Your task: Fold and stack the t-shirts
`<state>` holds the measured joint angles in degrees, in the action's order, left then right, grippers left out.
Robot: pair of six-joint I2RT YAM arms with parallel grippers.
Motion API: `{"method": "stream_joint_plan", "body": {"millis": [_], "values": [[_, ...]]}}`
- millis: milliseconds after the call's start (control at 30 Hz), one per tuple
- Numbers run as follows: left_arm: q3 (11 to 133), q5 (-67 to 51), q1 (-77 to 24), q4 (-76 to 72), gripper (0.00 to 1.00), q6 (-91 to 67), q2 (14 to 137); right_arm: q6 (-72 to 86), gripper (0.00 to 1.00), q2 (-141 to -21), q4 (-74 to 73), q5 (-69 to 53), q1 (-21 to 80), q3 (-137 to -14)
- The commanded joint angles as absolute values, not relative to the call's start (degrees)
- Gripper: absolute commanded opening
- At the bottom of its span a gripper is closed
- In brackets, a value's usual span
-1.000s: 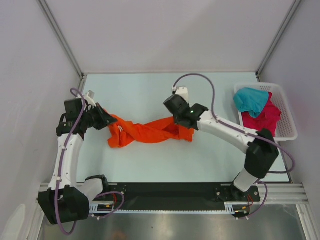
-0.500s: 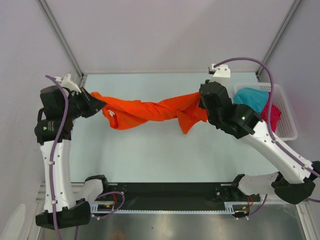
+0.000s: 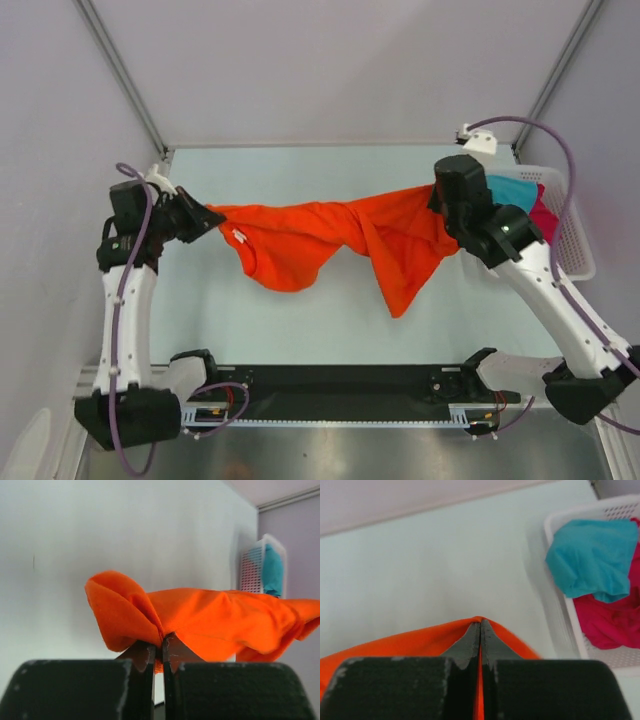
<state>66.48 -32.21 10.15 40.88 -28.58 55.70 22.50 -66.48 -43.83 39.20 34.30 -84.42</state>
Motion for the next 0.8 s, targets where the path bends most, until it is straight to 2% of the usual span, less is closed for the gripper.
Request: {"method": "stream_joint_plan", "body": {"millis": [0,67,233,467,533,633,667,767], "values": [[64.07,-32.54,11.16,36.38,0.06,-31.91,56.09,23.64,0.00,-67.86,-41.76,34.28,33.75,-79.38],[66.34,-28.31,11.51,37.09,0.10,-31.47,54.41,23.47,0.00,-66.89,-40.43,34.10,33.58,-78.75],[66.89,-28.12,13.71,37.36,0.16,-34.62,55.20,23.29,0.00,-66.89,-40.95,36.38,33.22,-79.63],[63.90,-23.65,13.89,28.68,0.18,-37.88,45.91,23.73,0.00,-62.06,-41.57,37.88,33.57,-79.28],[61.45,-23.38,13.89,25.59,0.30,-38.58,44.13,23.82,0.00,-61.88,-41.05,37.79,33.49,-78.67],[59.86,-29.42,13.98,24.08,0.33,-39.98,48.23,24.43,0.00,-63.28,-41.31,37.01,33.40,-77.70],[59.16,-35.19,13.97,23.39,0.32,-40.69,50.25,24.69,0.00,-63.72,-41.05,36.57,33.31,-77.35],[54.33,-41.56,13.98,16.22,0.27,-43.94,59.22,24.70,0.00,-67.22,-39.73,32.88,31.65,-75.95]]}}
